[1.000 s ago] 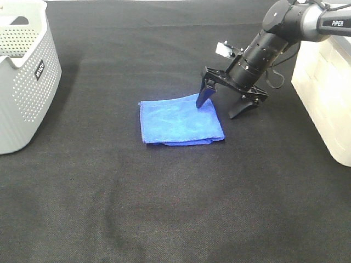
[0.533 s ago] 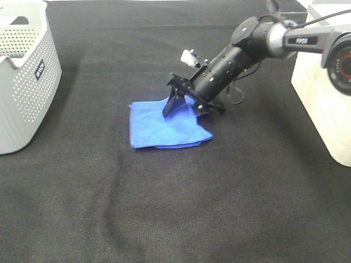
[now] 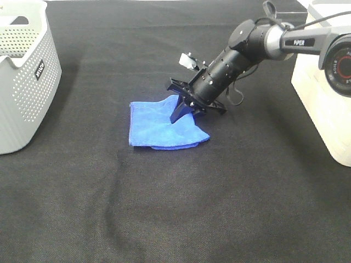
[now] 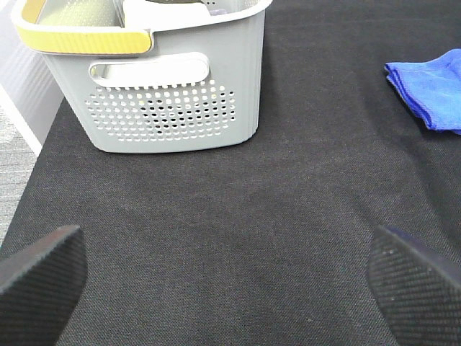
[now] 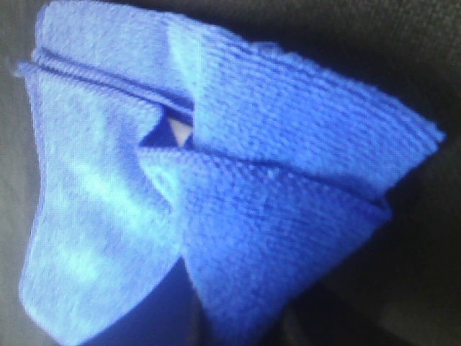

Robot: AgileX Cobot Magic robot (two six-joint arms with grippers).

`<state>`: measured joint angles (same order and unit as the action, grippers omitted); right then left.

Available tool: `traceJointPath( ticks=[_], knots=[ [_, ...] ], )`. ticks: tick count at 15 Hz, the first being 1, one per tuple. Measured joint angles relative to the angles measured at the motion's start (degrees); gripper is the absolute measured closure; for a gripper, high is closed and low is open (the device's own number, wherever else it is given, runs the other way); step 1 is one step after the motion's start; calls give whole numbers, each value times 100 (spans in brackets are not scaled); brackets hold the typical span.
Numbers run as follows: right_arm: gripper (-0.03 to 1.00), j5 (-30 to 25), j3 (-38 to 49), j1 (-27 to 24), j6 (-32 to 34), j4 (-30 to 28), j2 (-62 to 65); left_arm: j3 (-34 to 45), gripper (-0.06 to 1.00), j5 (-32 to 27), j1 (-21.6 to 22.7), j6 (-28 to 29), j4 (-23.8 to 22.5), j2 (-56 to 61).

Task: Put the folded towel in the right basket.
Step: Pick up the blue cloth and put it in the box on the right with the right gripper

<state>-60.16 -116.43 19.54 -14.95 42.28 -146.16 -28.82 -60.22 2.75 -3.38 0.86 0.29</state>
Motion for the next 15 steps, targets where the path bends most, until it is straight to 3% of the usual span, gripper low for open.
traceJointPath(
  ticks=[3, 7, 10, 13, 14, 15],
  knots=[
    [79, -865, -561, 17, 195, -699, 487, 0, -5, 0, 0, -23, -206, 0],
    [79, -900, -831, 40, 625, -1971, 1707, 0, -5, 0, 0, -23, -229, 0],
    [79, -928, -945, -23, 653, -2435, 2825, 0, -5, 0, 0, -23, -229, 0],
    [79, -945, -1089, -1083, 796, -2550, 3724, 0, -5, 0, 0, -23, -229, 0],
    [79, -945, -1089, -1083, 796, -2550, 3724, 0, -5, 0, 0, -23, -229, 0],
    [79, -951, -1089, -1576, 814, -2538, 3827, 0, -5, 0, 0, -23, -229, 0]
  ],
)
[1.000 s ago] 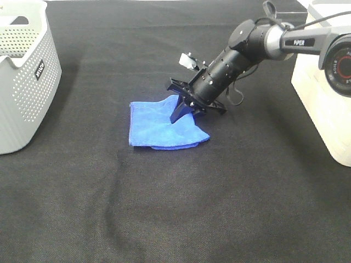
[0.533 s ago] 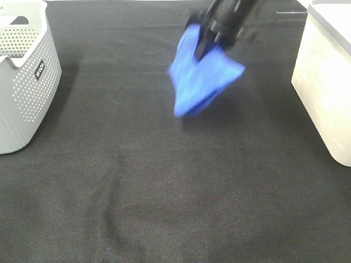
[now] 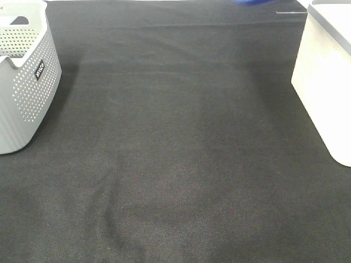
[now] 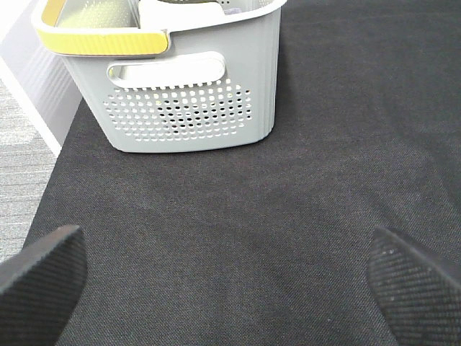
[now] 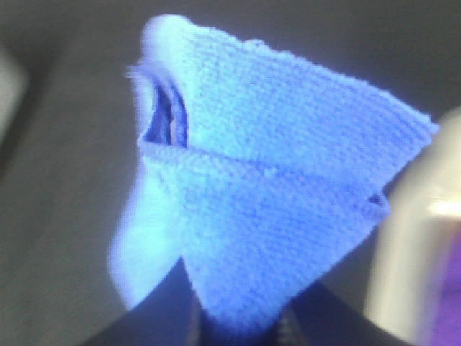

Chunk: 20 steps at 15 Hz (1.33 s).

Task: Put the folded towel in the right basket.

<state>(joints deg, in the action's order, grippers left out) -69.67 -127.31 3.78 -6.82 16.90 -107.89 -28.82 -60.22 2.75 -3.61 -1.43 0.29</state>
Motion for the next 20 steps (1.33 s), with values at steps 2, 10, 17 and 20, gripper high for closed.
traceJointPath(
  ticks=[2, 10, 17, 20],
  knots=[
    [79, -6, 0, -934, 34, 86, 69, 0, -5, 0, 0, 0, 0, 0],
    [69, -52, 745, -1902, 166, -304, -905, 0, -5, 0, 0, 0, 6, 0],
    [0, -40, 751, -1684, -40, -384, -837, 0, -5, 0, 0, 0, 11, 0],
    [0, -34, 751, -1008, 143, -682, -521, 0, -5, 0, 0, 0, 11, 0]
  ],
)
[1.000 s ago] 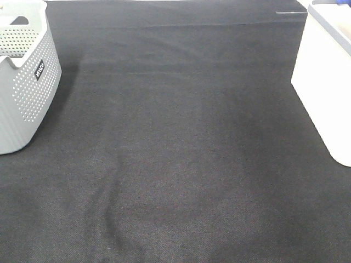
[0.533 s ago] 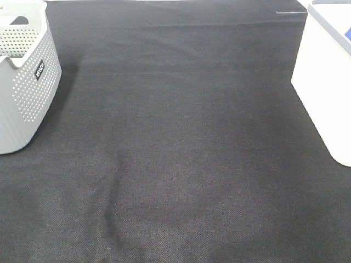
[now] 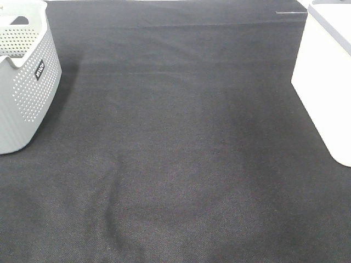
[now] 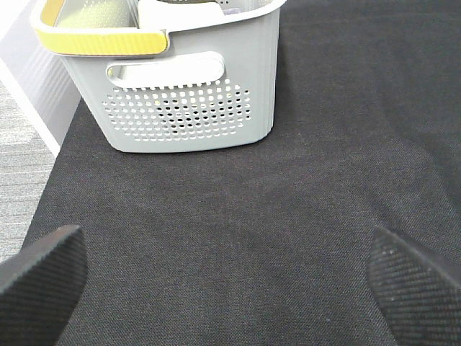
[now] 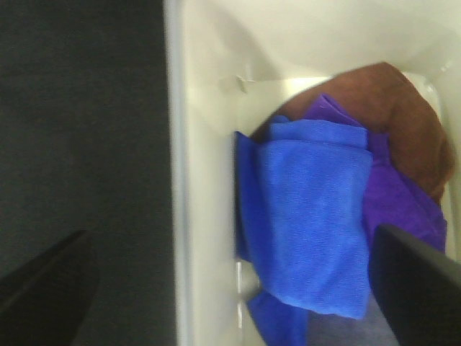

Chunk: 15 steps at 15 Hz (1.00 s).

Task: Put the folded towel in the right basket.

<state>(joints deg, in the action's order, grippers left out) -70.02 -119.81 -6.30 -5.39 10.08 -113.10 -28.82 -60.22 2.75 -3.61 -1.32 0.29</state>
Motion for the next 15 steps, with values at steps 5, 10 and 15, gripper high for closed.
traceJointPath(
  ticks=[5, 10, 15],
  knots=[
    [0, 46, 842, 241, 126, 17, 1261, 0, -5, 0, 0, 0, 0, 0],
    [0, 235, 4584, 241, 86, -252, 4045, 0, -5, 0, 0, 0, 0, 0],
    [0, 791, 7305, 241, 120, -275, 7168, 0, -5, 0, 0, -6, 0, 0]
  ],
)
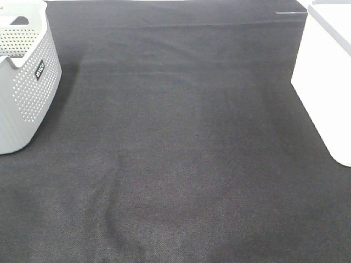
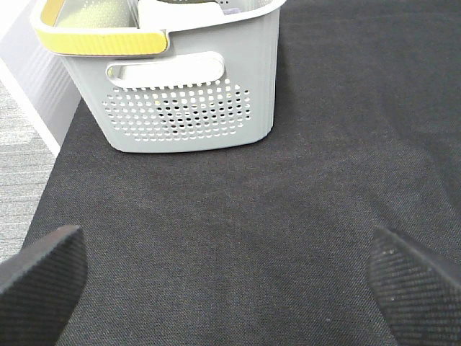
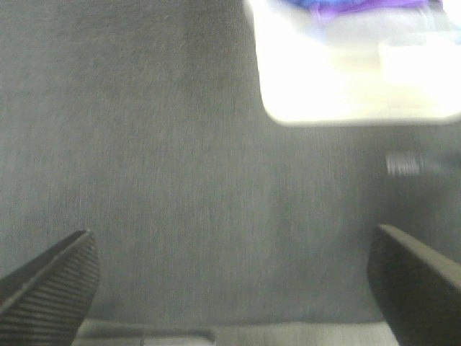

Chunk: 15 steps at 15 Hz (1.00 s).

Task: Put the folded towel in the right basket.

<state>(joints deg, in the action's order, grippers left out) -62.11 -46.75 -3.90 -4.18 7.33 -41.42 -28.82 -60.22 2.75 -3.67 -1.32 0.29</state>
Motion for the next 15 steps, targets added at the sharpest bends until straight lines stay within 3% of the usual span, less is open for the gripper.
traceJointPath(
  ticks=[4, 8, 15],
  knots=[
    [0, 206, 1312, 0, 6, 0, 2487, 0, -5, 0, 0, 0, 0, 0],
    [0, 11, 1971, 0, -29, -160, 4068, 0, -5, 0, 0, -11, 0, 0],
    [0, -115, 2068, 0, -29, -258, 4160, 0, -5, 0, 0, -11, 11, 0]
  ],
)
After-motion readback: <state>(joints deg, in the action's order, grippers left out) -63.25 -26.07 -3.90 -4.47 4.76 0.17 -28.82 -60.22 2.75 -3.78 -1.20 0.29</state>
